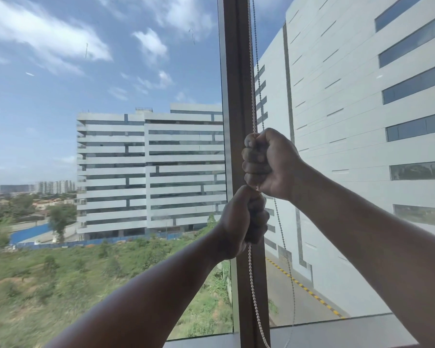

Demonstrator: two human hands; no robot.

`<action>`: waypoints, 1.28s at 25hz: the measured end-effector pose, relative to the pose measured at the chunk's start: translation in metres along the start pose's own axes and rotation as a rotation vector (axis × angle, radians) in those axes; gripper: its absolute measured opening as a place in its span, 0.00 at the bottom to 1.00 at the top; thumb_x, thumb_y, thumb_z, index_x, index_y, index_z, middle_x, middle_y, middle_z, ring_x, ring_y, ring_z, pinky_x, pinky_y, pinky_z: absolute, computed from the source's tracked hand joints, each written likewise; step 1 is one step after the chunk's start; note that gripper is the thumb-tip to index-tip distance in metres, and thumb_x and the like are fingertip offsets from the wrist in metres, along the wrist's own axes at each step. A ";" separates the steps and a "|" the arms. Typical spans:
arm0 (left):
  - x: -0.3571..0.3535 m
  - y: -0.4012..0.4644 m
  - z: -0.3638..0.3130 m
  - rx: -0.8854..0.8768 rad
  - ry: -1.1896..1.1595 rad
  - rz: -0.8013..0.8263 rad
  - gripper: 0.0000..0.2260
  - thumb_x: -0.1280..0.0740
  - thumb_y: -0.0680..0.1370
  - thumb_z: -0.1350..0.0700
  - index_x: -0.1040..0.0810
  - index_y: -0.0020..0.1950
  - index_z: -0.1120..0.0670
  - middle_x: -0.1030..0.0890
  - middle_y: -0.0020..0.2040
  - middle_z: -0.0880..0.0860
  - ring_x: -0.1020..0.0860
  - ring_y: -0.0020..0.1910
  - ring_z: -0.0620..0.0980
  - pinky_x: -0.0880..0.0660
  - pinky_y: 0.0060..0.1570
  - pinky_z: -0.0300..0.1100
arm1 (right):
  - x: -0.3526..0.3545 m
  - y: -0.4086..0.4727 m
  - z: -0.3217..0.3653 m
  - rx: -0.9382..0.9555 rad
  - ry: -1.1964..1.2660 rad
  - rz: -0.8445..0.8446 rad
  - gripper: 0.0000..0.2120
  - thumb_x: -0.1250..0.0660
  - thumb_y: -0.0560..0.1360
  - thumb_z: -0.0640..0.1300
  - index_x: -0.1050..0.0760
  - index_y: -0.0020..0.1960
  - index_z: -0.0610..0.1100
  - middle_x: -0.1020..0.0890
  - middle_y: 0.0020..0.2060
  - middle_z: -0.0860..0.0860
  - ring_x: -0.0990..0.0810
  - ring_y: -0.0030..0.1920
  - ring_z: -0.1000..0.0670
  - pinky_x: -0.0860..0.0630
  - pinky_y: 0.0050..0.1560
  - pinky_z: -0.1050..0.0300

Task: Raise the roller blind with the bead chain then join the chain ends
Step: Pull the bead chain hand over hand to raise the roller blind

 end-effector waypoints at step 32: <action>-0.027 0.046 -0.099 -0.149 -0.175 -0.082 0.13 0.46 0.75 0.55 0.51 0.38 0.47 0.48 0.28 0.47 0.52 0.24 0.47 0.55 0.28 0.38 | 0.038 -0.051 -0.065 0.012 -0.216 -0.018 0.15 0.47 0.75 0.44 0.38 0.29 0.50 0.40 0.23 0.52 0.48 0.23 0.51 0.53 0.29 0.54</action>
Point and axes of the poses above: each hand's wrist, its own y-axis towards the middle knuckle, its own x-axis out of the back of the hand, z = x × y, the point moved 3 cm from there along y, towards the middle knuckle
